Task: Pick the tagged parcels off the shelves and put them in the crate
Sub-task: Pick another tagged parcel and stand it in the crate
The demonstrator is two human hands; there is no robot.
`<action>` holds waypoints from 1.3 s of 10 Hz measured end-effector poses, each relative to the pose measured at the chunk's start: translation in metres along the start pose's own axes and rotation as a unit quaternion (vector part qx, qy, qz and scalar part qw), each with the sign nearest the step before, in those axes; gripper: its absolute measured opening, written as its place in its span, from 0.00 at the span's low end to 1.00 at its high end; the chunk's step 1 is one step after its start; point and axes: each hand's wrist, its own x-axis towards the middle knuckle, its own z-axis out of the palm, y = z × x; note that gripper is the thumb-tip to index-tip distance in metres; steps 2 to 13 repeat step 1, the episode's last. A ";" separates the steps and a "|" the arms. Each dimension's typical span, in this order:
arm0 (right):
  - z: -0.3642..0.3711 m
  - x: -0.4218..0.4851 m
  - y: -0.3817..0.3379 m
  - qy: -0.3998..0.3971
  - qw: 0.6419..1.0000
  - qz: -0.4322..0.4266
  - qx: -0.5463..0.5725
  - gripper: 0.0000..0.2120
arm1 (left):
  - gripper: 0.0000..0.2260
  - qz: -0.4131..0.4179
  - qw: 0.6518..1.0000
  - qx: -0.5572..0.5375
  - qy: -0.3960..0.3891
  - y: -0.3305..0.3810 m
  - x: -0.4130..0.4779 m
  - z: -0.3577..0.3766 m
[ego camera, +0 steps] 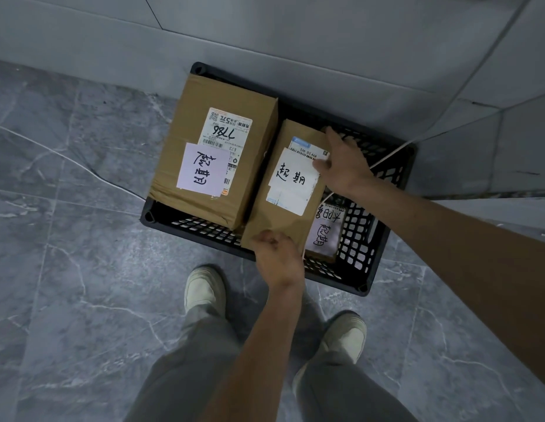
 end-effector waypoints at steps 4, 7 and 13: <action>-0.010 -0.016 -0.012 0.004 1.000 -0.009 0.002 0.33 | 0.17 0.023 0.999 0.040 0.001 0.010 -0.013 -0.014; -0.010 -0.016 -0.012 0.004 1.000 -0.009 0.002 0.33 | 0.17 0.023 0.999 0.040 0.001 0.010 -0.013 -0.014; -0.010 -0.016 -0.012 0.004 1.000 -0.009 0.002 0.33 | 0.17 0.023 0.999 0.040 0.001 0.010 -0.013 -0.014</action>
